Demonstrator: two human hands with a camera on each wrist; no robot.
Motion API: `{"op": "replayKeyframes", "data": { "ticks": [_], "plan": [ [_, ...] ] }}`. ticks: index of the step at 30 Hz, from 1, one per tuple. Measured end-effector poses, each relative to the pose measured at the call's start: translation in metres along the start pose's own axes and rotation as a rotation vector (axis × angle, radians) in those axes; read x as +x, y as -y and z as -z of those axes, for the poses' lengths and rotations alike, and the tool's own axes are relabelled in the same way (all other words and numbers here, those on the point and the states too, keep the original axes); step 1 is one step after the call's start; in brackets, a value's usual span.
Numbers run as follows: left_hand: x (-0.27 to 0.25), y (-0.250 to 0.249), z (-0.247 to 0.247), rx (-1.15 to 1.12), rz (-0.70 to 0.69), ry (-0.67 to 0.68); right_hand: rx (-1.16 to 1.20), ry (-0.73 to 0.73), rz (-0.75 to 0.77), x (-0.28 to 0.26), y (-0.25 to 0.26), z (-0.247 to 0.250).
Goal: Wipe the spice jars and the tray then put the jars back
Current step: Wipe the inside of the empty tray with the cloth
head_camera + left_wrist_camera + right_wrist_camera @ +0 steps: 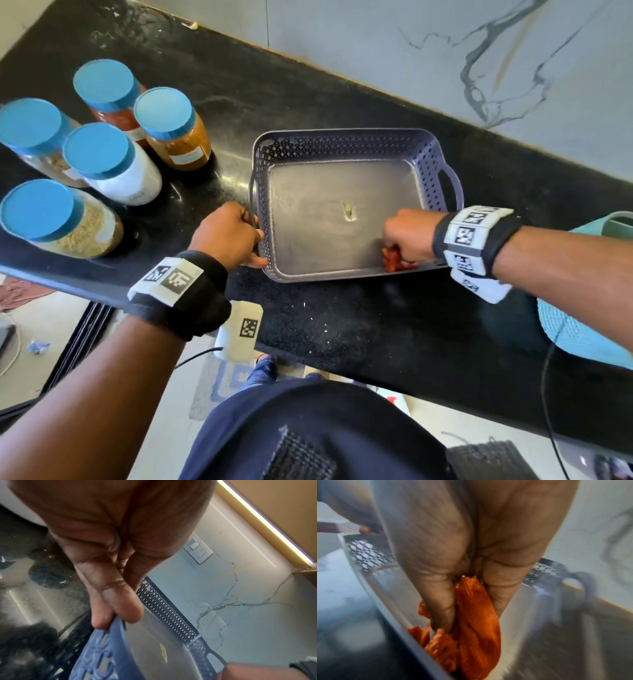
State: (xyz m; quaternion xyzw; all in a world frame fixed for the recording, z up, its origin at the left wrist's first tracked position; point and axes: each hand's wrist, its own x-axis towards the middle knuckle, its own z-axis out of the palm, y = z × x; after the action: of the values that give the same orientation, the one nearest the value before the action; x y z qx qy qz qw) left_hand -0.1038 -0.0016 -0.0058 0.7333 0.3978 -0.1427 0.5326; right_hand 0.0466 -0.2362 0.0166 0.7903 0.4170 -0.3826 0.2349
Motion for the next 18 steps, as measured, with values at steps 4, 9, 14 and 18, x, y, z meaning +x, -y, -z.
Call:
{"op": "replayKeyframes", "data": {
  "ticks": [4, 9, 14, 18],
  "plan": [
    [0.006, -0.002, 0.004, 0.017, -0.002, 0.012, 0.098, -0.048, -0.162, -0.017, -0.033, -0.011],
    [0.010, -0.010, -0.004, 0.016, 0.018, 0.041, 0.285, -0.154, -0.116, -0.009, 0.020, -0.004],
    [0.013, -0.009, -0.012, 0.102, -0.032, 0.037, 0.482, -0.286, 0.098, 0.019, 0.106, 0.025],
    [0.020, -0.011, 0.002, 0.105, 0.000, 0.015, 0.435, -0.384, 0.078, 0.003, 0.094, 0.021]
  ]
}}
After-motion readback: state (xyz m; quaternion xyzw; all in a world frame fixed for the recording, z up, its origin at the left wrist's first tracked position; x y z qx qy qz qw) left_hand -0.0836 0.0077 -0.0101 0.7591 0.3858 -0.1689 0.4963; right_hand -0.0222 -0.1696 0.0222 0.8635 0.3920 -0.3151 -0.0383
